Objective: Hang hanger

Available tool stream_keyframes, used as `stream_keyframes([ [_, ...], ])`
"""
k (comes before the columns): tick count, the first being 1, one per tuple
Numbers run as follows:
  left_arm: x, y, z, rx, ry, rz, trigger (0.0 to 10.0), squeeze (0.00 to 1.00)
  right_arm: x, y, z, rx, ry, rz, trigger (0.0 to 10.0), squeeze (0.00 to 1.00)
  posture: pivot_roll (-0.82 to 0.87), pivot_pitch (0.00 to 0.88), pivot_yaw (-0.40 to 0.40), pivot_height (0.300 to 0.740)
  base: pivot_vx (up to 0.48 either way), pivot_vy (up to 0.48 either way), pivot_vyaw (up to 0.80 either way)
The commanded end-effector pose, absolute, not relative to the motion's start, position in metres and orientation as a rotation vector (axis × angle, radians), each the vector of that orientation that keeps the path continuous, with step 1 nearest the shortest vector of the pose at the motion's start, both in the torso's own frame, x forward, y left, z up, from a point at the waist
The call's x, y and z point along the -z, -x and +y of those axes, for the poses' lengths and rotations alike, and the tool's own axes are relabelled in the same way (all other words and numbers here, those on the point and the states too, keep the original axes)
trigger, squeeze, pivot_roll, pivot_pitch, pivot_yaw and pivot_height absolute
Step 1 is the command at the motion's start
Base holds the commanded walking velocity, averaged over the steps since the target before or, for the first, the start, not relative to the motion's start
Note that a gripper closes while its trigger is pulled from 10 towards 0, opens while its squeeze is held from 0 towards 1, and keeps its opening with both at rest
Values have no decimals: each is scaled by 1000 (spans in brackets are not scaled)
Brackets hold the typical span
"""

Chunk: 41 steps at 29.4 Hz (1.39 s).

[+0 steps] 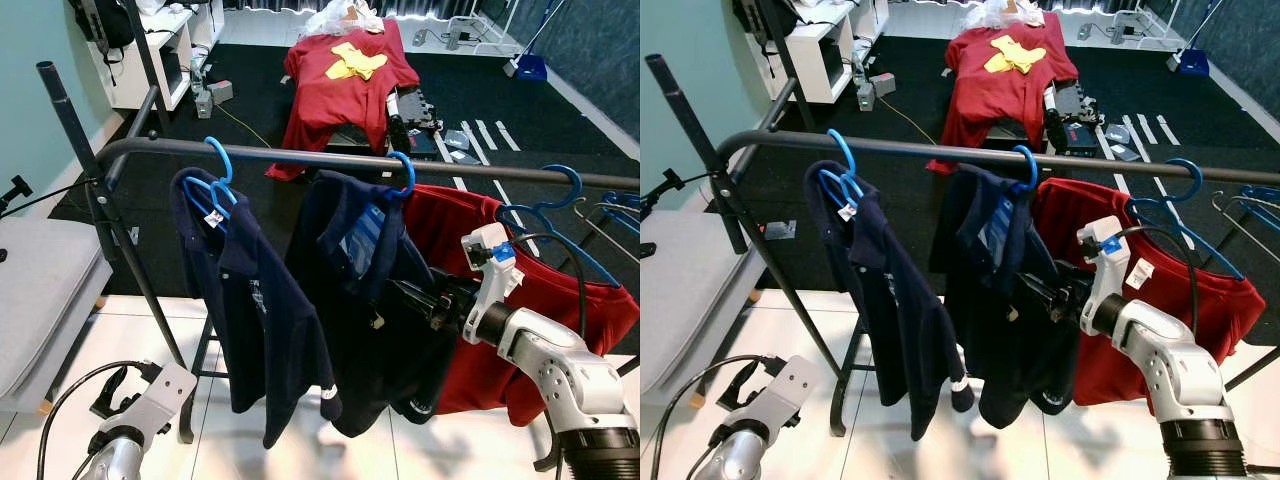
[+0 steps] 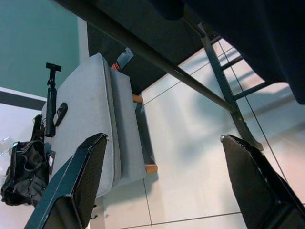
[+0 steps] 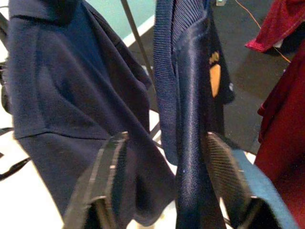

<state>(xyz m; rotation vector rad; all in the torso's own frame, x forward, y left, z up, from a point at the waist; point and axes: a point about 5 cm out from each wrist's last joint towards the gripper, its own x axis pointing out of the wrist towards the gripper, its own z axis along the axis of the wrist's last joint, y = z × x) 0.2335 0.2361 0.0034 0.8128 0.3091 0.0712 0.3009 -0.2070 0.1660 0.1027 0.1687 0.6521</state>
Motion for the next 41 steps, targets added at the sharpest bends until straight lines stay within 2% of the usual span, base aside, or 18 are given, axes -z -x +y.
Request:
stream_keyframes([
  [1, 1, -227, 243, -66, -834, 334, 10000, 0, -170, -298, -209, -654, -108, 137, 0, 0, 30, 107, -13, 740, 0, 0, 0],
  [22, 2, -229, 243, -66, -834, 331, 10000, 0, -189, -296, -209, -655, -45, 70, 0, 0, 23, 110, -9, 740, 0, 0, 0],
  [27, 2, -229, 243, -66, -834, 330, 10000, 0, -204, -296, -215, -638, -50, -5, 0, 0, 19, 109, -10, 740, 0, 0, 0],
  [31, 2, -230, 244, -66, -834, 327, 10000, 0, -222, -291, -216, -671, -68, -88, 0, 0, 9, 111, -9, 740, 0, 0, 0],
  [41, 1, -232, 244, -66, -834, 327, 10000, 0, -230, -280, -208, -751, -110, -134, 0, 0, 3, 111, -1, 740, 0, 0, 0],
])
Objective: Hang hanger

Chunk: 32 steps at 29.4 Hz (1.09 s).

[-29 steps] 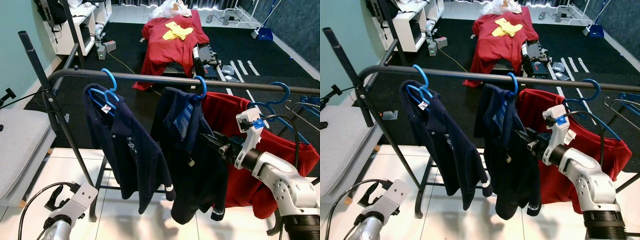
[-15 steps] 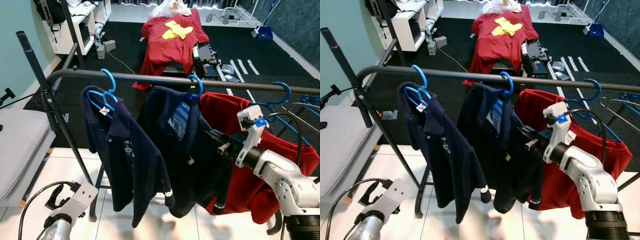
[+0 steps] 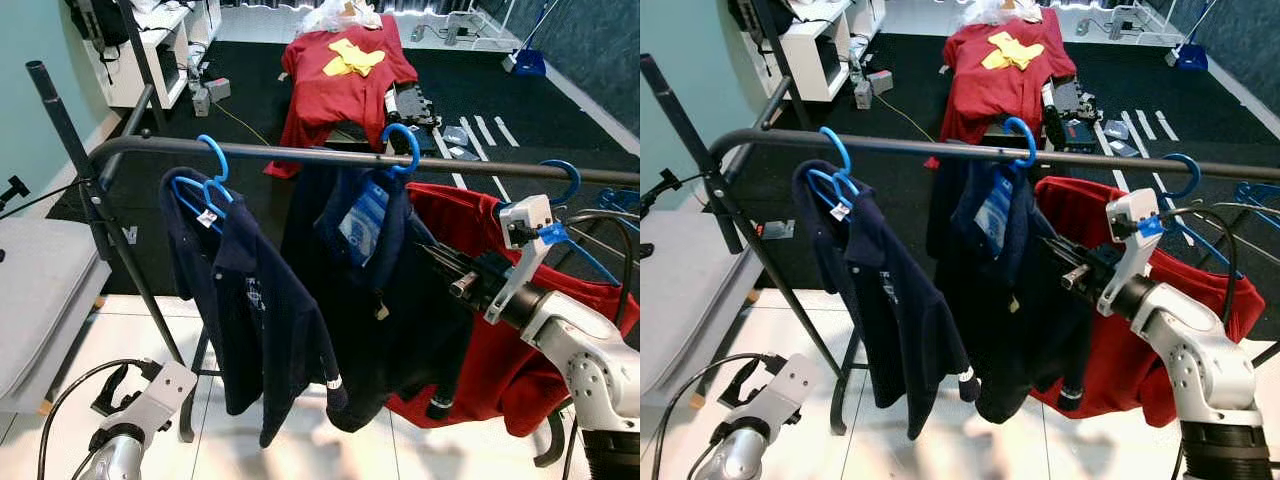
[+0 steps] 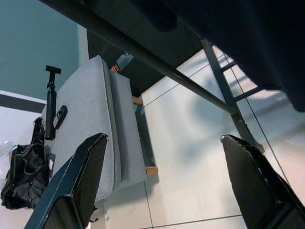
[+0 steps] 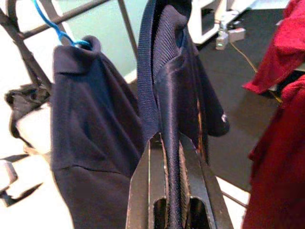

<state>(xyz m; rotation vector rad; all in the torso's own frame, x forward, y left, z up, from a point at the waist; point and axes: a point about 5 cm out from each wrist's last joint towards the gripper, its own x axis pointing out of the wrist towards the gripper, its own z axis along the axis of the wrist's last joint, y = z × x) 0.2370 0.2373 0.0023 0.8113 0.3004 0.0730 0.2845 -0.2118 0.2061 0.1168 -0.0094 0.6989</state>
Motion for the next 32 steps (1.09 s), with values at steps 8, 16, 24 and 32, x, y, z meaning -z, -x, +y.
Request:
stream_keyframes([
  [8, 1, -233, 244, -66, -834, 327, 10000, 0, -226, -269, -200, -841, -155, -127, 0, 0, 7, 113, -3, 740, 0, 0, 0],
  [16, 1, -232, 244, -66, -833, 323, 10000, 0, -199, -241, -189, -1024, -234, 8, 0, 0, 7, 125, -13, 740, 0, 0, 0],
  [24, 1, -230, 247, -67, -834, 323, 10000, 0, -187, -236, -192, -1001, -286, 37, 0, 0, 2, 131, 1, 740, 0, 0, 0],
  [32, 2, -226, 249, -67, -835, 323, 10000, 0, -181, -226, -197, -981, -297, 57, 0, 0, -6, 120, 13, 740, 0, 0, 0],
])
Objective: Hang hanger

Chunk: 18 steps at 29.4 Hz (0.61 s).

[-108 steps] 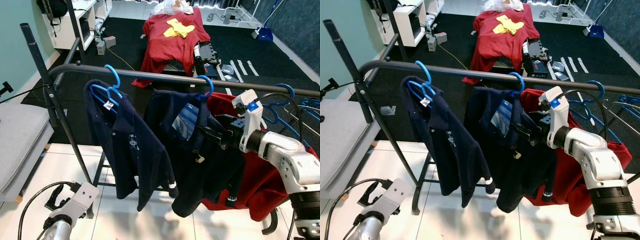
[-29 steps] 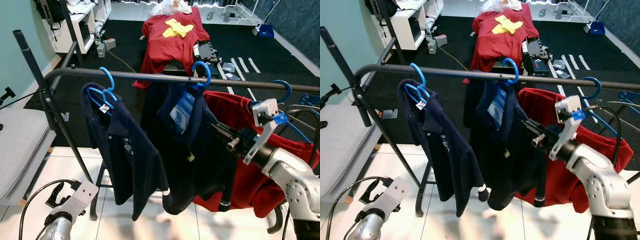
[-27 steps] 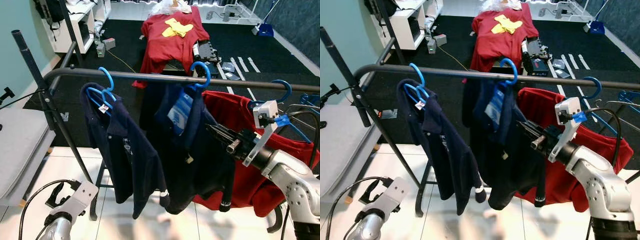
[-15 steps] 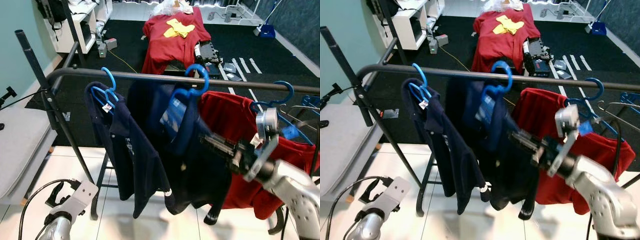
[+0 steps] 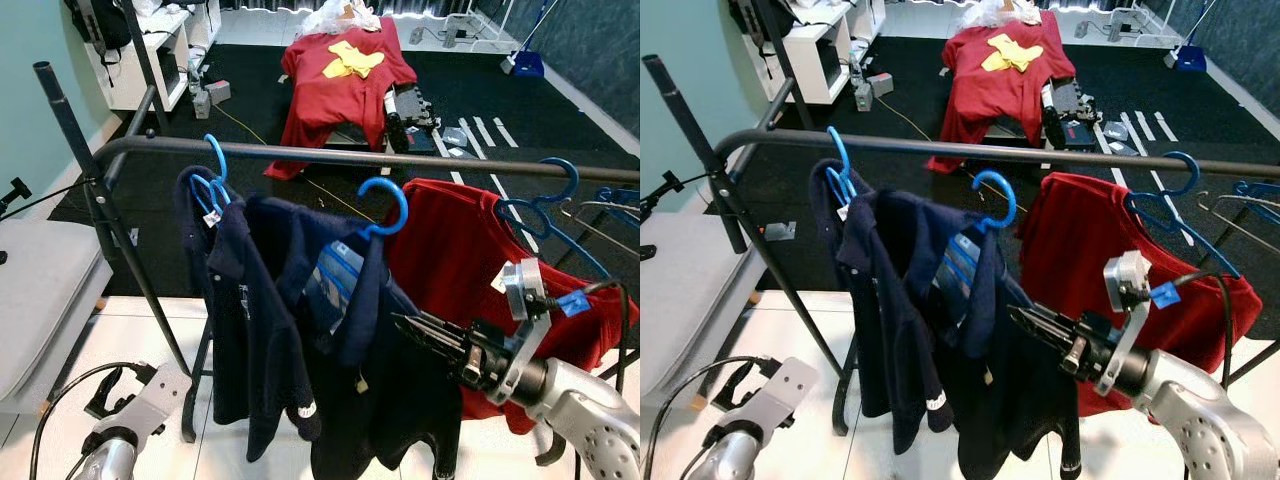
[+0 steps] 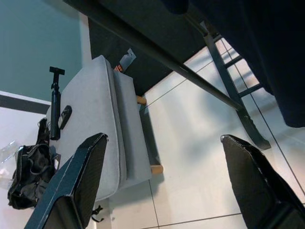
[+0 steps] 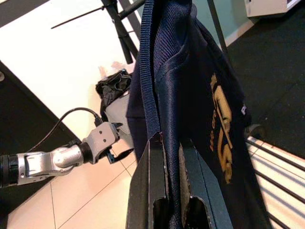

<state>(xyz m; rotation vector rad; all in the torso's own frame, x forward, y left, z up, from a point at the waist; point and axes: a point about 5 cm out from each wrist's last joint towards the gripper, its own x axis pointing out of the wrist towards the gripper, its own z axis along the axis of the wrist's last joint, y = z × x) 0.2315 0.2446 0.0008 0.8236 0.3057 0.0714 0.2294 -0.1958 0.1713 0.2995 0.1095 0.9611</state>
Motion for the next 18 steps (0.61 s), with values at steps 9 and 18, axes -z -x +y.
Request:
stream_keyframes([
  [9, 2, -227, 248, -67, -834, 325, 10000, 0, -188, -231, -197, -988, -274, 43, 0, 0, 2, 100, 1, 740, 0, 0, 0],
  [18, 4, -227, 249, -67, -835, 330, 10000, 0, -185, -233, -192, -975, -270, 36, 0, 0, -16, 81, 32, 740, 0, 0, 0],
])
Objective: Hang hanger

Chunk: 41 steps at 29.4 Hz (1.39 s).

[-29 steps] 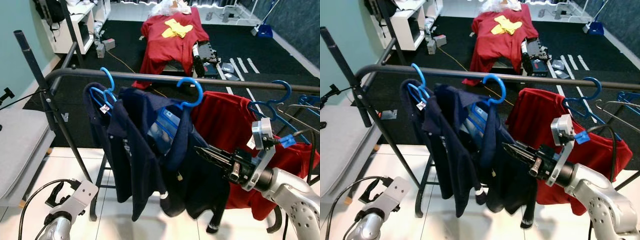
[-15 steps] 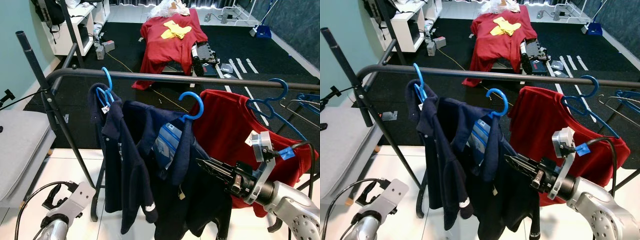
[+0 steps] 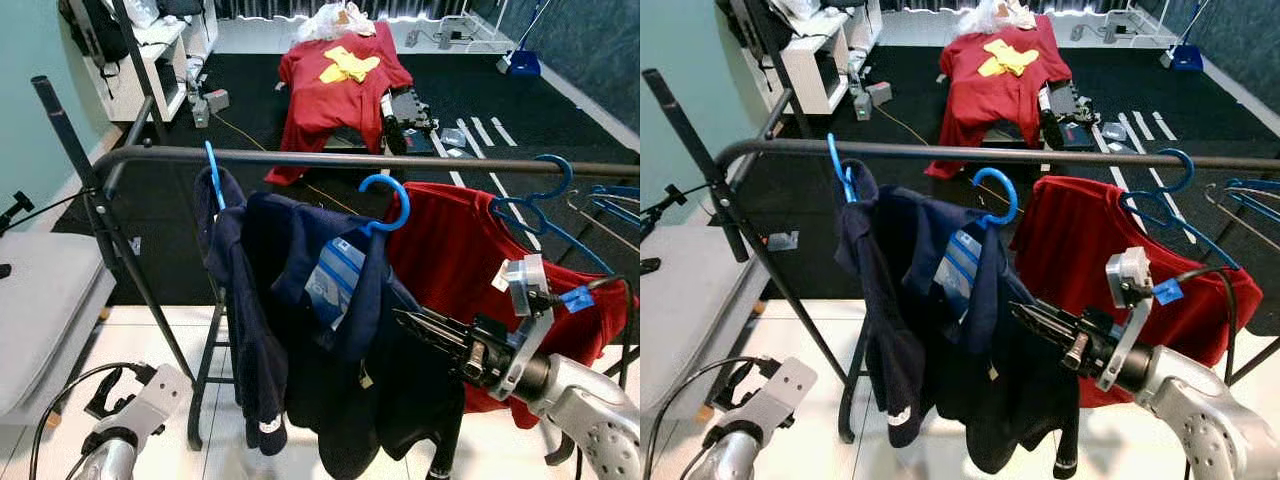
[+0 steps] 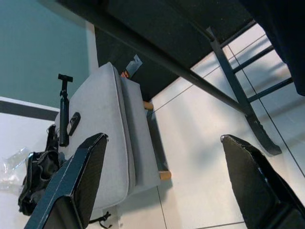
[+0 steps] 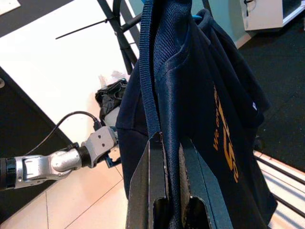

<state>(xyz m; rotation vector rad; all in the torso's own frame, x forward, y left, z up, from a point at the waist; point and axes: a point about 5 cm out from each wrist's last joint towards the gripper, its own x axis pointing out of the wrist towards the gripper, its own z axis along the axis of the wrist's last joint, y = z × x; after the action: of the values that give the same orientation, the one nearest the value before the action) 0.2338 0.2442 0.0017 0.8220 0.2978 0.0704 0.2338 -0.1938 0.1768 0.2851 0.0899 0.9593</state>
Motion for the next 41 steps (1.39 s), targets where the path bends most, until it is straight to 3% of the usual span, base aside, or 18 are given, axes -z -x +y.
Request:
stream_keyframes([
  [1, 4, -227, 248, -67, -834, 330, 10000, 0, -184, -233, -192, -971, -268, 41, 0, 0, -16, 81, 32, 740, 0, 0, 0],
  [11, 5, -224, 251, -67, -835, 331, 10000, 0, -165, -231, -203, -871, -250, 125, 0, 0, -17, 81, 8, 740, 0, 0, 0],
  [25, 5, -225, 246, -65, -833, 325, 10000, 0, -155, -217, -213, -883, -214, 226, 0, 0, -17, 89, 1, 740, 0, 0, 0],
  [41, 4, -225, 245, -141, -815, 340, 10000, 0, -155, -222, -205, -928, -196, 234, 0, 0, -13, 82, -15, 740, 0, 0, 0],
])
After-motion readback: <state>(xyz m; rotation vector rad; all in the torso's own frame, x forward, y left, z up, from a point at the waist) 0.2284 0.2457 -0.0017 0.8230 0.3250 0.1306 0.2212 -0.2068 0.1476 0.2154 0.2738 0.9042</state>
